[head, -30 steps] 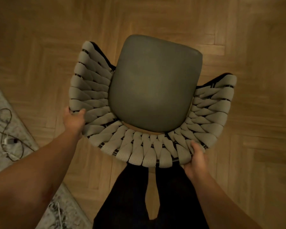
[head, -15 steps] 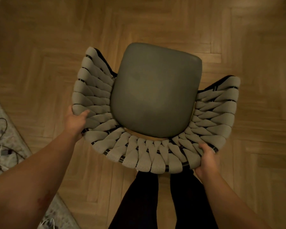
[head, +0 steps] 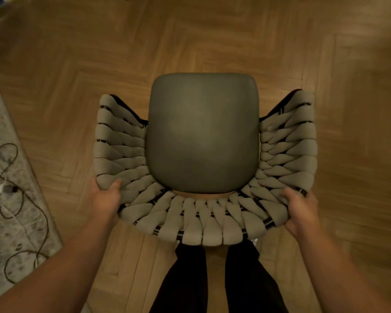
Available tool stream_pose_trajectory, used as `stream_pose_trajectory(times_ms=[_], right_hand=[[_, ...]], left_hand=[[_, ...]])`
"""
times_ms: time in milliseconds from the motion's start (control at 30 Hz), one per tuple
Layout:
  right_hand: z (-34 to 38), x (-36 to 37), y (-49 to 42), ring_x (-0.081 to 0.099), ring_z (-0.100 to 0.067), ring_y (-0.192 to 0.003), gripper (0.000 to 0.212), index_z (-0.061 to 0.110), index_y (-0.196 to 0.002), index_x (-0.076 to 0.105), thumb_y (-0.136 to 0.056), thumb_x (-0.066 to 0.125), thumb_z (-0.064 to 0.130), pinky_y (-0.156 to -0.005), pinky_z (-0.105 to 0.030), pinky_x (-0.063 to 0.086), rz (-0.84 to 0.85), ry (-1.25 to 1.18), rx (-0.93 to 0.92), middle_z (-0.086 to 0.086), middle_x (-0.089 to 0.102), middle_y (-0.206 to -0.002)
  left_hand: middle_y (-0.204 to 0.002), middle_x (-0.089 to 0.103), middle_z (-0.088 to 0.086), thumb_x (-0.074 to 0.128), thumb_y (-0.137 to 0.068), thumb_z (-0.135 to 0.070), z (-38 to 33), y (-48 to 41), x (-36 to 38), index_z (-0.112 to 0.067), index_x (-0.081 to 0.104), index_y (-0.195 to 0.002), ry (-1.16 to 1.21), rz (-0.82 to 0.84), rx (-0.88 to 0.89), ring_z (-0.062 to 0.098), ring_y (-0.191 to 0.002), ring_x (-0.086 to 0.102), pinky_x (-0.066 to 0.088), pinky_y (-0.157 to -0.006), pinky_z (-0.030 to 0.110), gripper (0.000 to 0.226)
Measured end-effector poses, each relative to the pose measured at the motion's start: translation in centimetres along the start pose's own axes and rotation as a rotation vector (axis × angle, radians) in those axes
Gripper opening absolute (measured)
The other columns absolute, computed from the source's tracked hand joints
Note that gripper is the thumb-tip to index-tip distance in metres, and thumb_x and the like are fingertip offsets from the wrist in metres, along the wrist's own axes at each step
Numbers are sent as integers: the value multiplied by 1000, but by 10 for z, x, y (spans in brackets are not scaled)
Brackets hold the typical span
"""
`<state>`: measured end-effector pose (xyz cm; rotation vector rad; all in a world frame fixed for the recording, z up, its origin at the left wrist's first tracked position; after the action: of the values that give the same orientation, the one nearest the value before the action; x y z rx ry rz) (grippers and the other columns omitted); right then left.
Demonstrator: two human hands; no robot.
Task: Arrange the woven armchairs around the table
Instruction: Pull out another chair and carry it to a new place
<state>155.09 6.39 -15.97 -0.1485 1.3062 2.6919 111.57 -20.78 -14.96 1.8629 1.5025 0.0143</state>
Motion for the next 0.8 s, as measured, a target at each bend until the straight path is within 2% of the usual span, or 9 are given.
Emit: stream_pose_trajectory(times_ms=[133,267,333,467,633,733,800], right_hand=[[40,-5,-26,68,-30,-92,46,10,-127,60,-84,63,-5,-78,-44,58,10,58,-23,-13,69,-107],[69,-6,-51,69,-31,-92,46,9,-129,61,-84,63,-3,-71,-39,57,26,92,-45,-14,69,-111],[76,-5,-57,69,-31,-93,46,9,-129,61,-85,63,-2,-75,-42,57,34,96,-52,-15,69,-112],[76,-6,-65,69,-34,-97,43,9,-127,61,-86,65,1,-90,-53,57,44,81,-51,-15,70,-114],[74,-4,-71,71,-36,-101,34,13,-123,64,-89,66,10,-88,-55,57,71,-12,-8,-14,72,-113],[76,0,-76,72,-40,-101,31,13,-116,68,-85,66,9,-88,-62,56,107,-59,26,-17,73,-115],[81,5,-81,72,-40,-100,34,11,-117,67,-84,65,9,-87,-63,56,114,-59,24,-19,73,-116]], left_hand=[[-130,64,2,71,-83,-39,1,22,23,-34,47,-141,-3,-30,1,25,-113,64,53,-101,49,63],[-116,66,-6,69,-88,-36,10,52,48,-36,48,-136,121,-80,-18,21,-107,66,55,-96,49,52],[-112,67,-9,69,-89,-39,18,62,56,-36,50,-135,214,-96,-48,18,-103,68,58,-92,50,50],[-125,65,0,61,-95,-44,29,72,63,-32,48,-144,346,-133,-124,19,-103,67,58,-89,48,52],[-133,61,4,53,-94,-57,29,87,70,-30,47,-145,420,-212,-145,25,-112,65,56,-93,51,58],[-135,60,5,48,-93,-62,28,85,72,-31,46,-147,439,-209,-169,27,-111,65,57,-89,53,62],[-135,63,7,47,-90,-66,27,76,80,-31,53,-142,495,-139,-207,30,-111,68,59,-83,53,63]])
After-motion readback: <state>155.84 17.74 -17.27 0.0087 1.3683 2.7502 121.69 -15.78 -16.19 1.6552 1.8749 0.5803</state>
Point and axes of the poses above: each hand's wrist, its own y-axis away from the middle knuckle, its own x-axis out of the palm, z = x × y, the point moved 8 cm from there along -y, towards the middle knuckle
